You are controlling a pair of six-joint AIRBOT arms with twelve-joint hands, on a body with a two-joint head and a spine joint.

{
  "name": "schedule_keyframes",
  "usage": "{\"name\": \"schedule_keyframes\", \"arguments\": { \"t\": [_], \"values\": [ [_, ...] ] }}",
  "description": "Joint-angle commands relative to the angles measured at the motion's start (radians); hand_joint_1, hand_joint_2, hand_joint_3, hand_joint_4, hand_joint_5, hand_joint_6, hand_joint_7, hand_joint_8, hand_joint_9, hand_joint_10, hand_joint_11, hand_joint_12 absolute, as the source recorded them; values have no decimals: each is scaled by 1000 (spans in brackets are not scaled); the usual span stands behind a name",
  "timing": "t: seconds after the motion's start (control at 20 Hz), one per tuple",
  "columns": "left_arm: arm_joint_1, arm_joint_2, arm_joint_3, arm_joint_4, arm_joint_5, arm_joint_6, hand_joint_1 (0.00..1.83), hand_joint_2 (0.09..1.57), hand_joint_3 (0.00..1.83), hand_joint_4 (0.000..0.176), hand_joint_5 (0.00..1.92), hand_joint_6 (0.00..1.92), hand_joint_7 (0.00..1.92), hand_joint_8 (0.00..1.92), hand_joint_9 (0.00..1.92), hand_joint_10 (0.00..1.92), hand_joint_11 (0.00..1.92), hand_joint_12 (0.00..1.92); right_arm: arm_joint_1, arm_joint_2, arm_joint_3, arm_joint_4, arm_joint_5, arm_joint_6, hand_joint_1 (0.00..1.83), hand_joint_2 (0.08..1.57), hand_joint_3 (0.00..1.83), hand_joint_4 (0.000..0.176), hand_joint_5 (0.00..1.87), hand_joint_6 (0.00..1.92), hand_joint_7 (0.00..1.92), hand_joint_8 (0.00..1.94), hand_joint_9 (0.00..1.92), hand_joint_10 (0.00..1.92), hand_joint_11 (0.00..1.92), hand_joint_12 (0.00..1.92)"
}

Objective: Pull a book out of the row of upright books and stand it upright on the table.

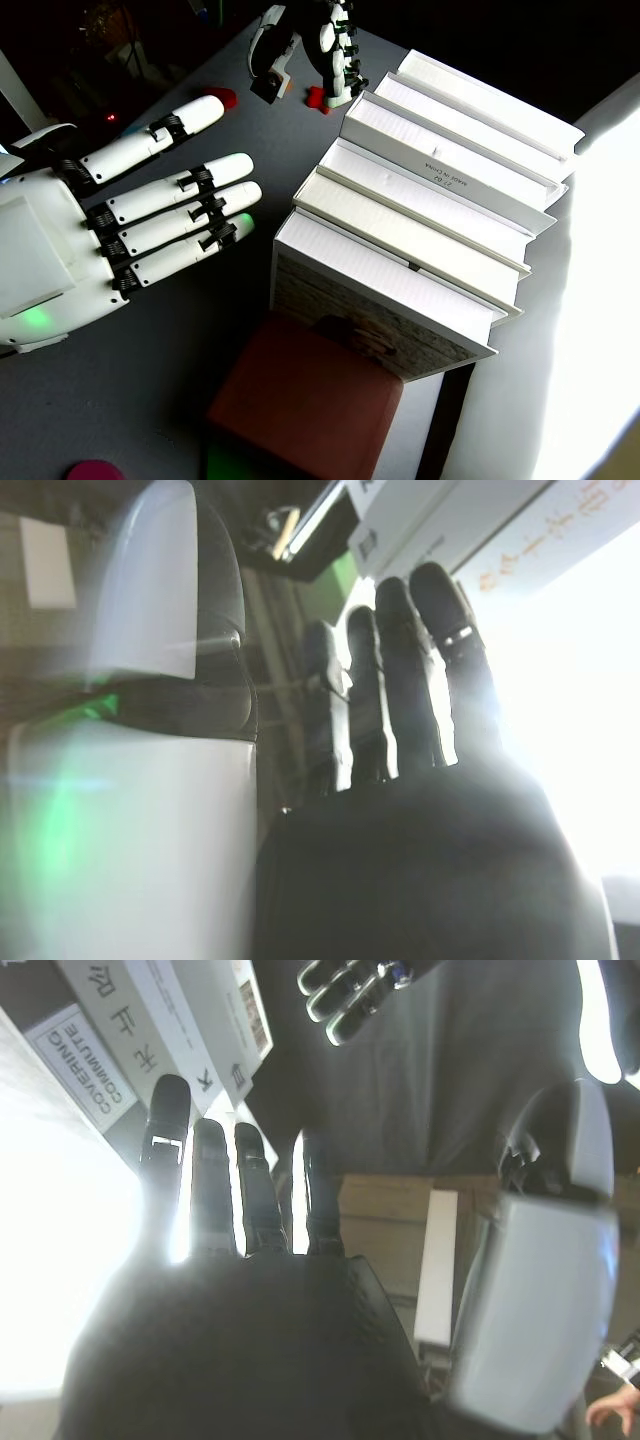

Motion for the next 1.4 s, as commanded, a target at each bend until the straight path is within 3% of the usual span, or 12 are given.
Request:
{"name": "schedule_keyframes", "arguments": {
  "t": [0.0, 0.35, 0.45, 0.5, 0.6, 0.7, 0.8, 0.95, 1.05, 1.15, 1.25, 1.35],
  "values": [
    [-5, -3, -5, -47, -107, -9, 905, 879, 1, 35, 292, 2, 290, 1, 382, 62, 0, 1431, 14, 3, -5, 51, 110, 12, 1069, 925, 16, 113, 280, 0, 196, 0, 279, 199, 0, 1384],
    [-3, 0, -16, -49, -113, -9, 913, 895, 7, 20, 327, 3, 339, 2, 408, 35, 0, 1450, 14, 28, -32, 35, 111, 31, 1086, 976, 9, 99, 287, 3, 181, 0, 331, 68, 0, 1400],
    [-3, 9, -27, -49, -116, -9, 916, 898, 4, 29, 345, 7, 329, 2, 414, 33, 0, 1457, 19, 99, -95, 19, 118, 15, 945, 923, 0, 136, 343, 16, 258, 16, 370, 69, 0, 1554],
    [-2, 14, -33, -54, -118, -9, 921, 890, 0, 54, 346, 6, 331, 3, 418, 33, 0, 1456, 28, 135, -128, 16, 129, -16, 875, 946, 0, 86, 332, 7, 263, 9, 368, 65, 0, 1605],
    [17, 15, -37, -83, -134, -9, 938, 866, 0, 62, 334, 0, 323, 0, 417, 31, 0, 1495, 62, 184, -169, 6, 147, -66, 1000, 979, 7, 57, 317, 0, 291, 7, 358, 51, 0, 1476],
    [36, 14, -36, -109, -147, -9, 931, 895, 3, 45, 312, 0, 293, 0, 399, 21, 0, 1482, 111, 189, -154, -18, 135, -68, 1063, 1021, 15, 80, 355, 10, 351, 13, 395, 61, 0, 1527],
    [35, 10, -36, -108, -146, -9, 944, 907, 6, 28, 319, 3, 298, 2, 413, 26, 0, 1515, 160, 187, -136, -40, 90, -68, 1116, 1088, 32, 50, 367, 10, 327, 3, 399, 57, 0, 1517],
    [33, 9, -36, -108, -149, -9, 910, 919, 7, 46, 309, 0, 231, 0, 363, 4, 0, 1510, 228, 158, -96, -88, 1, -67, 1097, 1101, 18, 45, 417, 24, 307, 10, 354, 35, 0, 1480],
    [33, 10, -37, -106, -148, -9, 910, 901, 0, 77, 338, 10, 244, 5, 387, 13, 0, 1469, 283, 129, -62, -138, -69, -54, 1014, 1097, 6, 70, 471, 29, 271, 0, 304, 12, 0, 1415],
    [32, 11, -37, -106, -148, -9, 928, 906, 2, 66, 340, 4, 224, 0, 386, 11, 0, 1488, 319, 105, -32, -165, -111, -47, 965, 1091, 1, 103, 491, 19, 202, 0, 194, 0, 0, 1247],
    [28, 12, -38, -104, -148, -9, 931, 921, 4, 51, 350, 5, 270, 13, 419, 23, 0, 1535, 325, 89, -12, -173, -139, -46, 922, 1097, 2, 67, 506, 11, 177, 0, 108, 7, 0, 931],
    [28, 15, -40, -103, -147, -9, 938, 919, 1, 58, 384, 14, 307, 19, 429, 26, 0, 1511, 325, 88, -9, -188, -169, -46, 801, 1149, 8, 75, 526, 6, 96, 6, 79, 6, 0, 437]
  ]
}}
